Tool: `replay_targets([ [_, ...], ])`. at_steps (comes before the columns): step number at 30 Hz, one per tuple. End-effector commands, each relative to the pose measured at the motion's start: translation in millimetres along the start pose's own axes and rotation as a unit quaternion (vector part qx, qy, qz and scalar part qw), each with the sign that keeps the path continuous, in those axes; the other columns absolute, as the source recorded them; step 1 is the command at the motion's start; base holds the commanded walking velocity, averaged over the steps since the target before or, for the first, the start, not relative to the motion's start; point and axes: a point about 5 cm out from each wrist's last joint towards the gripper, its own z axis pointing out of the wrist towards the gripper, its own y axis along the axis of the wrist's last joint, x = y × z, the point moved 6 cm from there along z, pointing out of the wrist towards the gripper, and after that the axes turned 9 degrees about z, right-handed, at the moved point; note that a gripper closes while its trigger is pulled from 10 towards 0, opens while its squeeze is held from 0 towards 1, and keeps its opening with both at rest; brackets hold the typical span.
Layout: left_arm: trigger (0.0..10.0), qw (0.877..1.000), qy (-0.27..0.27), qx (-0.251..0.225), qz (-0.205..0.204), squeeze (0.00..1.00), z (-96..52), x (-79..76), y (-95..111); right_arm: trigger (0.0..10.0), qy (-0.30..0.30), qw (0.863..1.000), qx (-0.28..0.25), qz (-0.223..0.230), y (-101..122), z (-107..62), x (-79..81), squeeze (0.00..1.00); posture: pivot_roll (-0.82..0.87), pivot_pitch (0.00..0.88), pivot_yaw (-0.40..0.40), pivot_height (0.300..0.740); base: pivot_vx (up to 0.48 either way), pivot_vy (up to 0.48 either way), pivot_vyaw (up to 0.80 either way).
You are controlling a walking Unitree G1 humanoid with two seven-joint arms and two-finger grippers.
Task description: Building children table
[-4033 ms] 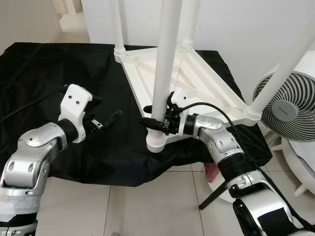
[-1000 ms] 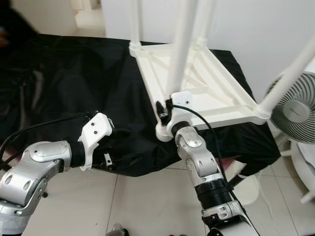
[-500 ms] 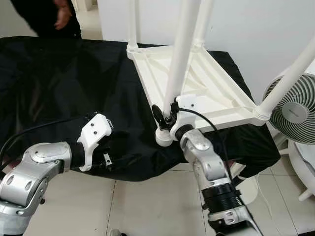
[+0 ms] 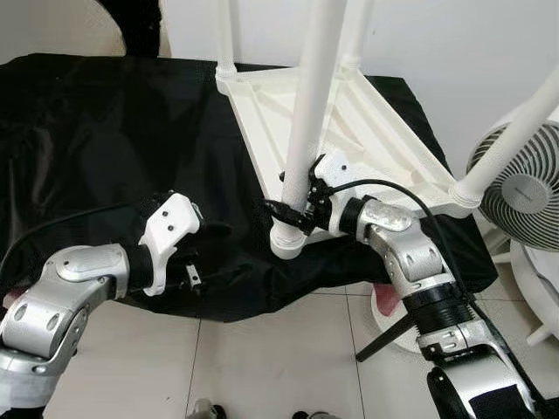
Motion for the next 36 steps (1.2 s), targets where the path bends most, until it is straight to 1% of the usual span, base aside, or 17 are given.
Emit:
replay_targets([
  [1, 10.0, 0.999, 0.032, 0.011, 0.002, 0.0, -1.9, 7.5, -2, 10.0, 0.017, 1.0, 0.021, -0.008, -8, -0.8, 0.8, 0.0, 0.02, 0.125, -0.001, 0.74, 0.0, 0.0, 0.0],
  [6, 10.0, 0.999, 0.032, 0.011, 0.002, 0.0, -2.5, 8.1, -1, 10.0, 0.023, 1.0, 0.018, 0.001, -11, 3.9, -6.0, 0.0, 0.03, 0.126, -0.001, 0.74, 0.0, 0.0, 0.0],
  [7, 10.0, 0.999, 0.032, 0.011, 0.002, 0.0, -2.8, 8.1, -1, 0.0, 0.01, 1.0, 0.01, 0.003, -9, 6.3, -9.3, 0.0, 0.03, 0.126, -0.001, 0.74, 0.0, 0.0, 0.0],
  [9, 10.0, 0.999, 0.032, 0.011, 0.002, 0.0, -2.9, 7.9, -1, 0.0, -0.002, 1.0, 0.004, 0.006, -8, 7.8, -12.1, 0.0, 0.03, 0.126, -0.001, 0.74, 0.0, 0.0, 0.0],
  [12, 10.0, 0.999, 0.033, 0.011, 0.0, 0.0, -3.3, 7.6, -2, 0.0, -0.021, 0.999, -0.014, 0.044, -11, 9.8, -12.4, 0.0, 0.03, 0.121, -0.001, 0.74, 0.0, 0.0, 0.0],
  [16, 10.0, 0.999, 0.033, 0.011, 0.0, 0.0, -3.4, 7.6, -2, 0.0, -0.03, 0.998, -0.017, 0.053, -13, 9.2, -12.8, 0.0, 0.03, 0.121, -0.001, 0.74, 0.0, 0.0, 0.0],
  [19, 10.0, 0.999, 0.032, 0.011, 0.0, 0.0, -3.6, 6.7, -2, 0.0, -0.1, 0.993, -0.016, 0.059, -21, 4.2, -22.0, 0.0, 0.03, 0.119, -0.003, 0.74, 0.0, 0.0, 0.0],
  [22, 10.0, 0.999, 0.03, 0.011, -0.001, 0.0, -3.3, 5.7, -2, 0.0, -0.204, 0.976, -0.015, 0.073, -29, -4.2, -34.2, 0.0, 0.02, 0.12, -0.005, 0.74, 0.0, 0.0, 0.0],
  [24, 10.0, 0.999, 0.03, 0.011, -0.001, 0.0, -3.3, 5.7, -2, 0.0, -0.204, 0.976, -0.015, 0.073, -29, -4.2, -34.2, 0.0, 0.02, 0.12, -0.005, 0.74, 0.0, 0.0, 0.0],
  [26, 10.0, 0.999, 0.03, 0.011, -0.001, 0.0, -2.8, 6.1, -2, 0.0, -0.282, 0.955, -0.014, 0.093, -38, -13.7, -42.7, 0.0, 0.02, 0.117, -0.005, 0.74, 0.0, 0.0, 0.0],
  [27, 10.0, 0.999, 0.03, 0.011, -0.001, 0.0, -2.8, 6.1, -2, 0.0, -0.282, 0.955, -0.014, 0.093, -38, -13.7, -42.7, 0.0, 0.02, 0.117, -0.005, 0.74, 0.0, 0.0, 0.0],
  [29, 10.0, 0.999, 0.03, 0.011, -0.002, 0.0, -2.3, 6.8, -3, 0.0, -0.384, 0.915, -0.01, 0.128, -52, -31.0, -49.7, 0.0, 0.02, 0.117, -0.003, 0.74, 0.0, 0.0, 0.0],
  [31, 10.0, 0.999, 0.03, 0.011, -0.002, 0.0, -2.3, 6.8, -3, 0.0, -0.384, 0.915, -0.01, 0.128, -52, -31.0, -49.7, 0.0, 0.02, 0.117, -0.003, 0.74, 0.0, 0.0, 0.0],
  [32, 10.0, 0.999, 0.03, 0.011, -0.002, 0.0, -2.2, 6.8, -3, 0.0, -0.452, 0.879, -0.017, 0.151, -59, -46.0, -53.0, 0.0, 0.02, 0.117, -0.003, 0.74, 0.0, 0.0, 0.0],
  [33, 10.0, 0.999, 0.03, 0.011, -0.002, 0.0, -2.2, 6.8, -3, 0.0, -0.452, 0.879, -0.017, 0.151, -59, -46.0, -53.0, 0.0, 0.02, 0.117, -0.003, 0.74, 0.0, 0.0, 0.0],
  [35, 10.0, 0.999, 0.03, 0.012, -0.002, 0.0, -2.2, 6.8, -3, 0.0, -0.55, 0.81, -0.031, 0.202, -73, -70.8, -49.8, 0.0, 0.02, 0.117, -0.003, 0.74, 0.0, 0.0, 0.0],
  [36, 10.0, 0.999, 0.03, 0.012, -0.002, 0.0, -2.1, 6.9, -4, 0.0, -0.577, 0.784, -0.037, 0.226, -79, -76.8, -45.5, 0.0, 0.02, 0.113, -0.002, 0.74, 0.0, 0.0, 0.0],
])
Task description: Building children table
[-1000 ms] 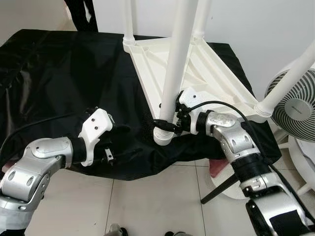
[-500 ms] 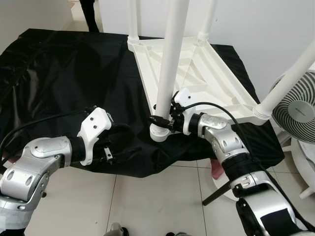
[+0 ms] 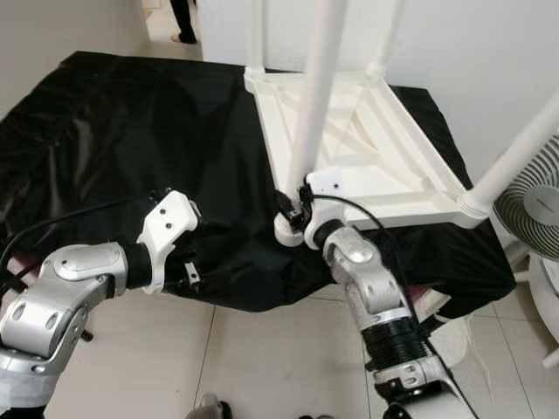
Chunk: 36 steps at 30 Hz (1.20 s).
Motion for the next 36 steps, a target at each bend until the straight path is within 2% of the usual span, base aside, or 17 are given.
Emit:
replay_targets([
  [1, 10.0, 1.0, 0.024, 0.012, -0.001, 0.0, -0.8, 5.2, -3, 0.0, -0.179, 0.983, 0.03, 0.037, -22, -16.5, -75.7, 0.0, 0.02, 0.113, -0.002, 0.74, 0.0, 0.0, 0.0],
  [3, 10.0, 1.0, 0.024, 0.012, -0.001, 0.0, -0.5, 5.4, -4, 0.0, -0.193, 0.979, 0.031, 0.056, -25, -21.0, -71.4, 0.0, 0.02, 0.114, -0.002, 0.74, 0.0, 0.0, 0.0],
  [7, 10.0, 1.0, 0.024, 0.012, -0.001, 0.0, -0.4, 5.3, -4, 0.0, -0.165, 0.985, 0.022, 0.043, -22, -17.8, -57.6, 0.0, 0.02, 0.114, -0.002, 0.74, 0.0, 0.0, 0.0],
  [8, 10.0, 1.0, 0.024, 0.012, -0.001, 0.0, -0.2, 5.5, -4, 2.9, -0.129, 0.99, 0.027, 0.042, -22, -13.7, -44.7, 0.0, 0.02, 0.115, -0.002, 0.74, 0.0, 0.0, 0.0],
  [9, 10.0, 1.0, 0.024, 0.012, -0.001, 0.0, -0.1, 5.4, -4, 10.0, -0.11, 0.993, 0.016, 0.031, -16, -11.3, -38.5, 0.0, 0.01, 0.116, -0.001, 0.74, 0.0, 0.0, 0.0],
  [10, 10.0, 1.0, 0.024, 0.012, -0.001, 0.0, -0.1, 5.4, -4, 10.0, -0.11, 0.993, 0.016, 0.031, -16, -11.3, -38.5, 0.0, 0.01, 0.116, -0.001, 0.74, 0.0, 0.0, 0.0],
  [11, 10.0, 1.0, 0.025, 0.012, -0.001, 0.0, 0.1, 5.6, -4, 10.0, -0.077, 0.997, -0.002, 0.018, -8, -8.4, -28.7, 0.53, 0.02, 0.116, -0.002, 0.74, 0.0, 0.0, 0.0],
  [13, 10.0, 1.0, 0.025, 0.011, -0.001, 0.0, 0.2, 5.6, -4, 10.0, -0.059, 0.998, -0.014, 0.009, -1, -7.5, -22.2, 0.53, 0.02, 0.116, -0.002, 0.74, 0.0, 0.0, 0.0],
  [14, 10.0, 1.0, 0.025, 0.011, -0.001, 0.0, 0.4, 5.6, -4, 10.0, -0.02, 1.0, -0.019, 0.006, 3, -5.3, -10.7, 1.0, 0.02, 0.118, -0.002, 0.74, 0.0, 0.0, 0.0],
  [15, 10.0, 1.0, 0.025, 0.011, -0.001, 0.0, 0.4, 5.5, -4, 10.0, 0.015, 0.999, -0.033, 0.002, 12, -3.3, -2.1, 1.0, 0.02, 0.118, -0.002, 0.74, 0.0, 0.0, 0.0],
  [16, 10.0, 1.0, 0.025, 0.011, -0.001, 0.0, 0.4, 5.5, -4, 10.0, 0.047, 0.998, -0.041, -0.006, 18, -2.8, 6.6, 0.05, 0.02, 0.118, -0.002, 0.74, 0.0, 0.0, 0.0],
  [18, 10.0, 1.0, 0.026, 0.011, -0.001, 0.0, 0.3, 5.5, -3, 10.0, 0.068, 0.996, -0.059, -0.017, 28, -2.7, 11.2, 0.0, 0.02, 0.121, -0.003, 0.74, 0.0, 0.0, 0.0],
  [21, 10.0, 1.0, 0.027, 0.011, -0.001, 0.0, 0.1, 5.5, -3, 10.0, 0.097, 0.99, -0.091, -0.046, 44, -3.6, 15.7, 0.0, 0.02, 0.123, -0.004, 0.74, 0.0, 0.0, 0.0],
  [25, 10.0, 1.0, 0.027, 0.01, -0.002, 0.0, 0.1, 5.7, -3, 10.0, 0.124, 0.986, -0.097, -0.056, 49, -3.8, 19.7, 0.0, 0.02, 0.123, -0.004, 0.74, 0.0, 0.0, 0.0],
  [26, 10.0, 1.0, 0.028, 0.01, -0.002, 0.0, -0.1, 5.8, -3, 10.0, 0.159, 0.979, -0.101, -0.08, 53, -4.2, 24.0, 0.0, 0.02, 0.125, -0.003, 0.74, 0.0, 0.0, 0.0],
  [28, 10.0, 1.0, 0.03, 0.01, -0.002, 0.0, -0.4, 6.4, -3, 10.0, 0.215, 0.965, -0.087, -0.124, 52, -3.7, 23.6, 0.0, 0.02, 0.125, -0.003, 0.74, 0.0, 0.0, 0.0],
  [36, 10.0, 0.999, 0.042, 0.007, 0.0, 0.0, 0.4, 9.7, 0, 10.0, 0.301, 0.945, -0.006, -0.126, 26, -9.1, 21.8, 0.0, 0.02, 0.127, 0.0, 0.74, 0.0, 0.0, 0.0],
])
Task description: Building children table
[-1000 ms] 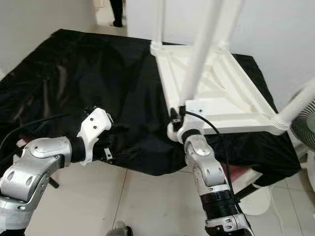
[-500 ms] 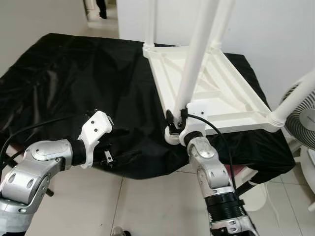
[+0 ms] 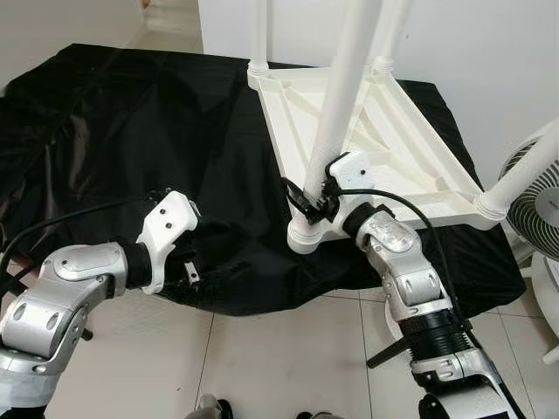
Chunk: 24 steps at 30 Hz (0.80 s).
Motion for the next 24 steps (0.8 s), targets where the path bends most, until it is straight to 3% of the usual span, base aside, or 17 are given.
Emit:
replay_targets([
  [1, 10.0, 0.999, 0.037, 0.005, 0.001, 0.0, 0.7, 8.2, 0, 10.0, 0.017, 1.0, 0.016, 0.009, -9, -0.3, 6.4, 0.0, 0.02, 0.127, 0.0, 0.74, 0.0, 0.0, 0.0],
  [6, 10.0, 0.995, 0.096, 0.001, 0.015, 0.0, 2.3, 26.3, 3, 10.0, 0.03, 0.999, 0.033, 0.01, -22, 3.8, 20.4, 0.0, 0.02, 0.127, -0.002, 0.74, 0.0, 0.0, 0.0],
  [7, 10.0, 0.99, 0.142, 0.0, 0.018, 0.0, 1.1, 40.8, 4, 10.0, 0.041, 0.999, 0.025, 0.017, -18, 6.2, 29.1, 0.0, 0.02, 0.127, -0.002, 0.74, 0.0, 0.0, 0.0],
  [8, 10.0, 0.99, 0.142, 0.0, 0.018, 0.0, 1.1, 40.8, 4, 10.0, 0.041, 0.999, 0.025, 0.017, -18, 6.2, 29.1, 0.0, 0.02, 0.127, -0.002, 0.74, 0.0, 0.0, 0.0],
  [10, 10.0, 0.979, 0.203, -0.008, 0.013, 0.0, -2.7, 60.0, 8, 10.0, 0.035, 0.999, 0.001, 0.027, -7, 7.6, 34.6, 0.0, 0.03, 0.123, -0.006, 0.74, 0.0, 0.0, 0.0],
  [11, 10.0, 0.973, 0.23, -0.013, 0.01, 0.0, -5.8, 68.0, 11, 10.0, 0.039, 0.999, -0.016, 0.035, 0, 5.1, 36.9, 1.0, 0.02, 0.121, -0.004, 0.74, 0.0, 0.0, 0.0],
  [16, 10.0, 0.965, 0.26, -0.017, 0.009, 0.0, -9.6, 76.7, 14, 10.0, 0.047, 0.997, -0.032, 0.042, 9, -1.0, 39.1, 1.0, 0.02, 0.118, -0.003, 0.74, 0.0, 0.0, 0.0],
  [17, 10.0, 0.951, 0.309, -0.015, 0.011, 0.0, -12.3, 91.1, 17, 10.0, 0.071, 0.996, -0.034, 0.047, 15, -23.1, 43.1, 0.0, 0.01, 0.111, 0.0, 0.74, 0.0, 0.0, 0.0],
  [20, 10.0, 0.945, 0.328, -0.013, 0.011, 0.0, -13.7, 96.3, 17, 10.0, 0.081, 0.995, -0.032, 0.048, 16, -31.6, 45.5, 0.0, 0.0, 0.109, 0.002, 0.74, 0.0, 0.0, 0.0],
  [21, 10.0, 0.939, 0.345, -0.008, 0.008, 0.0, -13.3, 101.0, 16, 10.0, 0.087, 0.995, -0.024, 0.05, 14, -45.2, 44.9, 0.0, 0.0, 0.106, 0.003, 0.74, 0.0, 0.0, 0.0],
  [22, 10.0, 0.939, 0.345, -0.008, 0.008, 0.0, -13.3, 101.0, 16, 10.0, 0.087, 0.995, -0.024, 0.05, 14, -45.2, 44.9, 0.0, 0.0, 0.106, 0.003, 0.74, 0.0, 0.0, 0.0],
  [23, 10.0, 0.928, 0.373, 0.005, -0.007, 0.0, -12.6, 108.5, 10, 10.0, 0.072, 0.996, 0.005, 0.053, -1, -68.3, 37.0, 0.0, -0.03, 0.098, 0.011, 0.74, 0.0, 0.0, 0.0],
  [24, 10.0, 0.928, 0.373, 0.005, -0.007, 0.0, -12.6, 108.5, 10, 10.0, 0.072, 0.996, 0.005, 0.053, -1, -68.3, 37.0, 0.0, -0.03, 0.098, 0.011, 0.74, 0.0, 0.0, 0.0],
])
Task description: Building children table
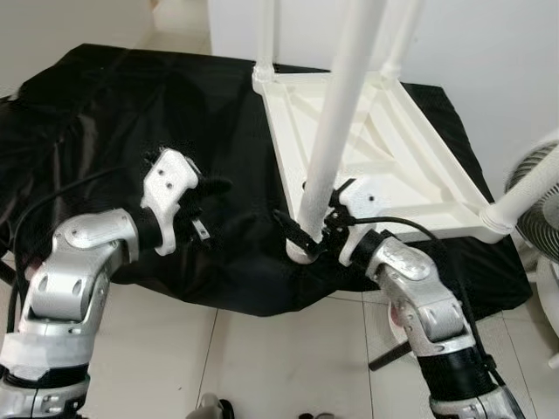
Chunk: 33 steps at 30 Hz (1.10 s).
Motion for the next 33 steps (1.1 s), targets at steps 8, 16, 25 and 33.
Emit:
replay_targets([
  [8, 10.0, 0.949, 0.304, 0.08, -0.019, 0.0, -14.0, 65.3, -32, 10.0, -0.082, 0.997, 0.011, -0.005, -12, -19.7, -27.5, 1.0, -0.05, 0.083, 0.029, 0.74, 0.0, 0.0, 0.0],
  [16, 10.0, 0.946, 0.311, 0.082, -0.02, 0.0, -12.6, 68.3, -32, 10.0, -0.062, 0.998, 0.017, -0.003, -8, -12.0, -22.4, 0.0, -0.05, 0.074, 0.028, 0.74, 0.0, 0.0, 0.0],
  [25, 10.0, 0.922, 0.372, 0.09, -0.052, 0.0, -36.4, 65.2, -50, 10.0, -0.185, 0.982, 0.035, 0.0, -37, -41.9, -49.8, 0.0, -0.06, 0.008, 0.02, 0.74, 0.0, 0.0, 0.0],
  [33, 10.0, 0.9, 0.42, 0.097, -0.063, 0.0, -71.9, 42.5, -77, 10.0, -0.289, 0.957, -0.015, 0.025, -48, -46.4, -58.2, 0.0, -0.05, 0.0, 0.022, 0.74, 0.0, 0.0, 0.0],
])
